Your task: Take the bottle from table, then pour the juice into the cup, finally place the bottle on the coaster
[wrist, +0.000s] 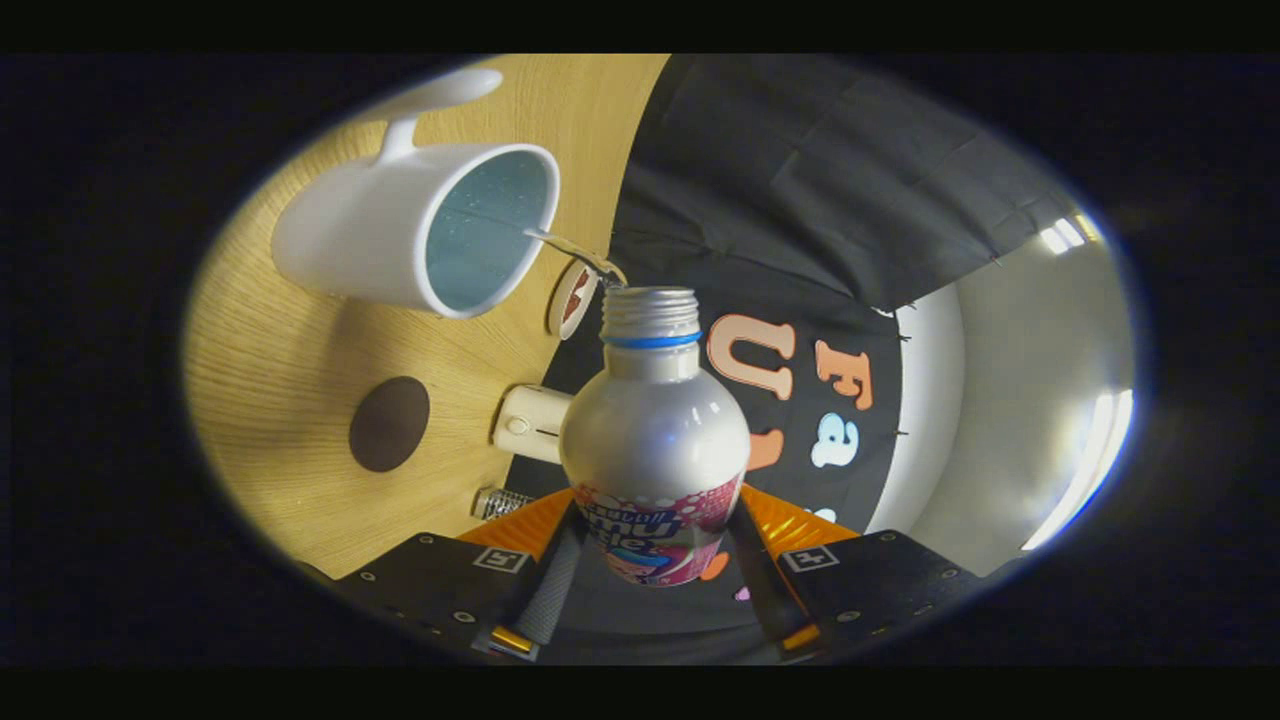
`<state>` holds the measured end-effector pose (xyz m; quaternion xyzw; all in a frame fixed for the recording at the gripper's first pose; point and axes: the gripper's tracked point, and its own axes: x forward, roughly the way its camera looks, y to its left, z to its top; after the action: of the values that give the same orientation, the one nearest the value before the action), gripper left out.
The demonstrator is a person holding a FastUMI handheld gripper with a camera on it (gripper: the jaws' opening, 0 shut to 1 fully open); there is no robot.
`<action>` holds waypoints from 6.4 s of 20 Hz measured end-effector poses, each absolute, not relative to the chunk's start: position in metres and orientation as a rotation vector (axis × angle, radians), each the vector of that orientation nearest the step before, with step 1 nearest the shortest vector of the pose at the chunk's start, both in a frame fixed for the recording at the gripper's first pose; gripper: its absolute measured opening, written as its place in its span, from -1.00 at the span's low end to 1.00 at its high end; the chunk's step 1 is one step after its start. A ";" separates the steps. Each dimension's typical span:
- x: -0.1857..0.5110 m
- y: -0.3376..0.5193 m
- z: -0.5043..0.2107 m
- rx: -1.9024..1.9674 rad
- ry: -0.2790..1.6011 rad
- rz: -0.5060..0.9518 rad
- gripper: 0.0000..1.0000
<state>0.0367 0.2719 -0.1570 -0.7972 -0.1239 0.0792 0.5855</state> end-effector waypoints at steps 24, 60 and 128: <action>0.048 0.271 -0.137 -1.974 -0.329 0.156 0.52; 0.038 0.289 -0.205 -1.547 -0.143 0.417 0.53; -0.002 0.112 -0.078 -0.127 0.091 0.200 0.95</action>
<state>-0.0017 0.1121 -0.0784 -0.0635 0.0455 0.1000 0.9919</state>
